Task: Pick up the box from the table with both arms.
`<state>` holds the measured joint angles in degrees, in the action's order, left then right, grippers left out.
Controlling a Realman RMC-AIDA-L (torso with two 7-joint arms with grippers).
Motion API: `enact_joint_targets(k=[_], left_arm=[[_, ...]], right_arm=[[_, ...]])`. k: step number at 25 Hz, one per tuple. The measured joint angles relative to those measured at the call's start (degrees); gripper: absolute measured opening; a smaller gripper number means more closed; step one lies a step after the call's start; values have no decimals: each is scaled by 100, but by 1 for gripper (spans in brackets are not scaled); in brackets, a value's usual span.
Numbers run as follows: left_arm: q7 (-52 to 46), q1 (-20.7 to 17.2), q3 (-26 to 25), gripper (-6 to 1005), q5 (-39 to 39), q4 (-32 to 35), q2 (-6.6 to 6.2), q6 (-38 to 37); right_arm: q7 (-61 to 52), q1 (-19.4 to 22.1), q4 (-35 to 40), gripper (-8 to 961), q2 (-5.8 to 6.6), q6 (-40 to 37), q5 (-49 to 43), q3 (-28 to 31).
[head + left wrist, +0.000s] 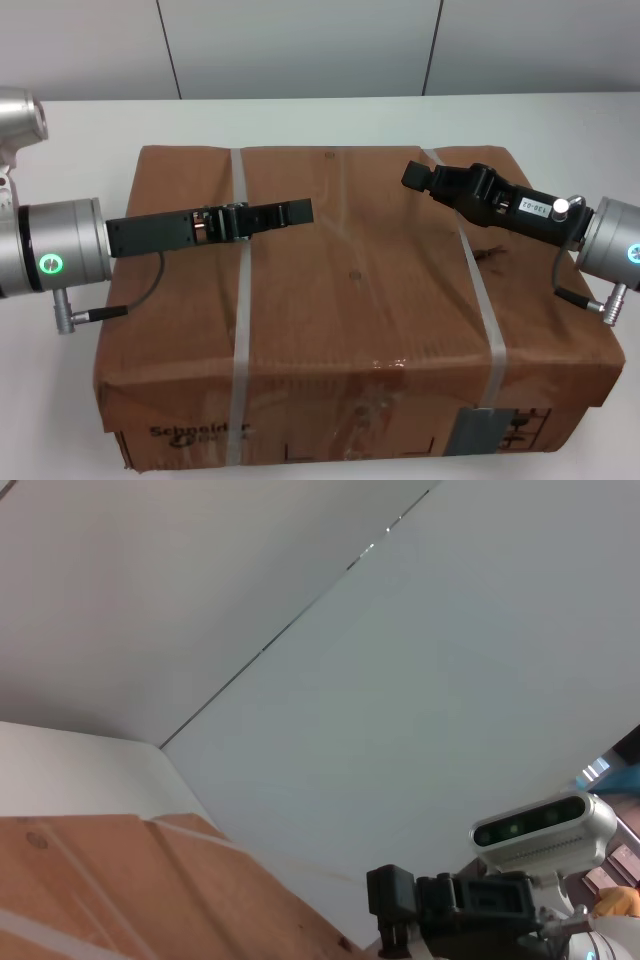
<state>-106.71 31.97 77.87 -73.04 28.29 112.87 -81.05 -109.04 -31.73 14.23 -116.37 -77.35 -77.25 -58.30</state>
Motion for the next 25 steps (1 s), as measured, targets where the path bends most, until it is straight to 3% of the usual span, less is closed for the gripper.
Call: enact_joint_targets(k=[25], left_arm=[[15, -28, -18, 97, 0, 0, 7, 19]], right_arm=[[68, 24, 0, -3, -9, 20, 0, 29]])
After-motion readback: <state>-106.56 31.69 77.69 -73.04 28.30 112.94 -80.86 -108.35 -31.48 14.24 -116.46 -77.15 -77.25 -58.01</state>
